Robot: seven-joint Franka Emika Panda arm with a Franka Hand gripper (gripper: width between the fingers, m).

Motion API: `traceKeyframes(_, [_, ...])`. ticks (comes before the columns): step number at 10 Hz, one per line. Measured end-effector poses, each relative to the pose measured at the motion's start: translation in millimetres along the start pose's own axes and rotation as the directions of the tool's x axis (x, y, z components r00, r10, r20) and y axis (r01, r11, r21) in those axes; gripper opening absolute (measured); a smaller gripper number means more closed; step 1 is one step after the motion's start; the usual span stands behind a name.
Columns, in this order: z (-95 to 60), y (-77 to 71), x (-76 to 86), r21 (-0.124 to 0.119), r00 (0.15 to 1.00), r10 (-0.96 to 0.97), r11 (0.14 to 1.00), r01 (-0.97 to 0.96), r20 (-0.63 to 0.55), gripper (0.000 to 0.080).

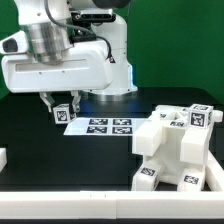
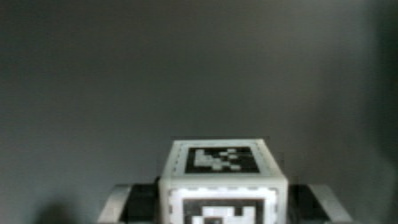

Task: Assemble chair

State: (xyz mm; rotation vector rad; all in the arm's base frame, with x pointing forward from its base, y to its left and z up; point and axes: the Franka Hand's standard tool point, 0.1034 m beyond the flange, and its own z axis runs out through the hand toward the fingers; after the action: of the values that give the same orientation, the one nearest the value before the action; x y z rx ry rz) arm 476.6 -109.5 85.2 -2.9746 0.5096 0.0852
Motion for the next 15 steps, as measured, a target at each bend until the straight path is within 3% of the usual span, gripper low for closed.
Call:
traceKeyframes(5, [3.9,1.5,-3.7,-0.004,1.000,0.000,1.000,0.000,0.007,0.0284])
traceKeyframes(7, [2.0,-4.9,8.1,-0.011,1.000,-0.008,1.000,0.008,-0.005,0.0284])
traceKeyframes(9, [1.3,-2.3,25.8,-0.014,0.998,-0.057,0.998,0.057,-0.021,0.0284])
traceKeyframes(12, [-22.7,-23.0,27.7,0.023,1.000,-0.017,1.000,0.017,-0.013,0.0284])
traceKeyframes(13, [-35.4,-36.8,28.5,0.033,1.000,0.014,0.999,-0.013,-0.024,0.0284])
traceKeyframes(15, [-52.8,-71.2,27.1,0.031,0.998,0.063,0.998,-0.062,-0.019,0.0284])
